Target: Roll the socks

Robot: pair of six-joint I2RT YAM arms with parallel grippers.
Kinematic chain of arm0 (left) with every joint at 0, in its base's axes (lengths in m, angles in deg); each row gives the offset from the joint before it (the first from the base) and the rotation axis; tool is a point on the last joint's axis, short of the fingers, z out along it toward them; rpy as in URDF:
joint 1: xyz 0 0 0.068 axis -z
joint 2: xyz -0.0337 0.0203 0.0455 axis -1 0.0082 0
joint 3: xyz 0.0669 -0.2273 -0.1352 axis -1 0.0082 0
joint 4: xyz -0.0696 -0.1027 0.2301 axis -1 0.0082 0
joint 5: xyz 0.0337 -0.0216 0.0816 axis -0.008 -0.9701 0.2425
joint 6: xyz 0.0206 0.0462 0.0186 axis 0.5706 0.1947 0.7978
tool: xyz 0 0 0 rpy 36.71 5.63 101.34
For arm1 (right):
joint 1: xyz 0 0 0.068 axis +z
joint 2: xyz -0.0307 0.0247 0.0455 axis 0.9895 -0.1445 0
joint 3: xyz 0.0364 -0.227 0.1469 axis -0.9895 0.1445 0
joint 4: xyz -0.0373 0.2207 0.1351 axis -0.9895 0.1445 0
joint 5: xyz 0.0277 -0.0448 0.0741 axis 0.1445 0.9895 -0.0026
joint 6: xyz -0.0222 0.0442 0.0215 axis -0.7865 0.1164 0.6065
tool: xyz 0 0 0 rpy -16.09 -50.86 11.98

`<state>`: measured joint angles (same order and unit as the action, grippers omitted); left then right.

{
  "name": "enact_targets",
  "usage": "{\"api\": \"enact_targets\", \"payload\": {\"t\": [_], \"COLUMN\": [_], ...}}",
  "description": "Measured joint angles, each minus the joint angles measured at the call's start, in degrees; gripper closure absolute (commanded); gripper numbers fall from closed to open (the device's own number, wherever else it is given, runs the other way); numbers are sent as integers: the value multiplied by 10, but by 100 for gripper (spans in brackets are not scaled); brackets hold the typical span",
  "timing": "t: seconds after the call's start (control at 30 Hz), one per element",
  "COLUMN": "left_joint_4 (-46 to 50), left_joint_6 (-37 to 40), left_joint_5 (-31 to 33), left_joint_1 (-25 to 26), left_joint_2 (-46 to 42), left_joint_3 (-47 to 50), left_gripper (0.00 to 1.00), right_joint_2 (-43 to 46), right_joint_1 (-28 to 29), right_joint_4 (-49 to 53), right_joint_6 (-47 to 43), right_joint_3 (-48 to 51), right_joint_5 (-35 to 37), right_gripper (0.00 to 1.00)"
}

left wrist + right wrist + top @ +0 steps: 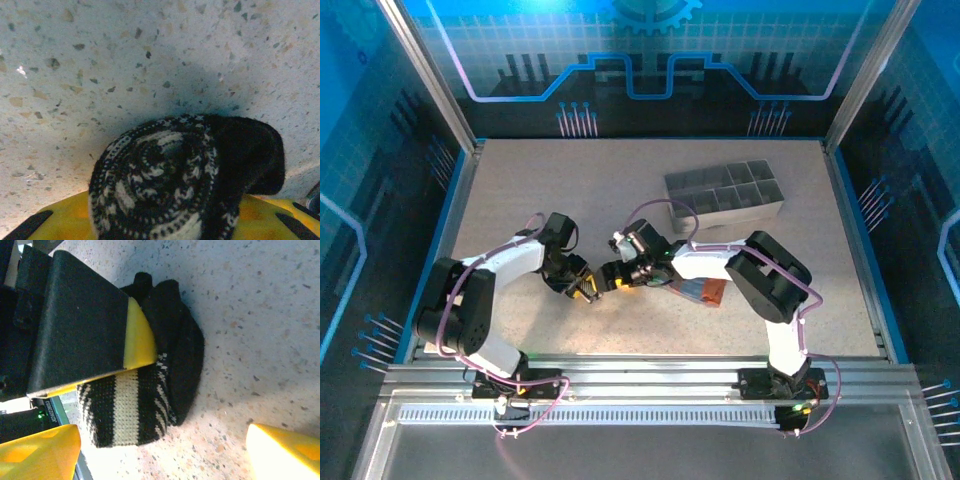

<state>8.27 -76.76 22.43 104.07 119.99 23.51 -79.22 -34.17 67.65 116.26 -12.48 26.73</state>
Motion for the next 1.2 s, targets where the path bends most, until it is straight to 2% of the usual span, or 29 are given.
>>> {"api": "enact_targets", "payload": {"t": [0.13, 0.37, 0.7, 0.77, 0.93, 1.0, 1.07, 1.13, 1.2], "left_joint_4": [0, 0, -7, -9, -13, -11, -11, -3, 11], "left_joint_6": [0, 0, -2, -4, -4, -4, -5, -8, -19], "left_joint_5": [0, 1, 0, 0, 7, 15, 22, 27, 33], "left_joint_1": [0, -1, -1, -1, -5, -5, -5, -5, -5], "left_joint_2": [0, 1, 0, 0, -7, -11, -13, -18, -28], "left_joint_3": [0, 0, 5, 6, 12, 14, 16, 16, 16], "left_gripper": [65, 65, 65, 65, 64, 58, 48, 32, 19], "right_joint_2": [-21, -50, -68, -71, -87, -87, -87, -87, -86], "right_joint_1": [2, 7, 26, 27, 30, 31, 34, 38, 45], "right_joint_4": [4, 6, 6, 5, 9, 20, 31, 40, 45], "right_joint_6": [14, 19, 27, 30, 53, 66, 78, 88, 99], "right_joint_3": [-27, -55, -71, -72, -88, -97, -104, -112, -115], "right_joint_5": [-16, -47, -45, -46, -56, -54, -45, -33, -21], "right_gripper": [17, 32, 43, 48, 75, 86, 95, 100, 100]}}
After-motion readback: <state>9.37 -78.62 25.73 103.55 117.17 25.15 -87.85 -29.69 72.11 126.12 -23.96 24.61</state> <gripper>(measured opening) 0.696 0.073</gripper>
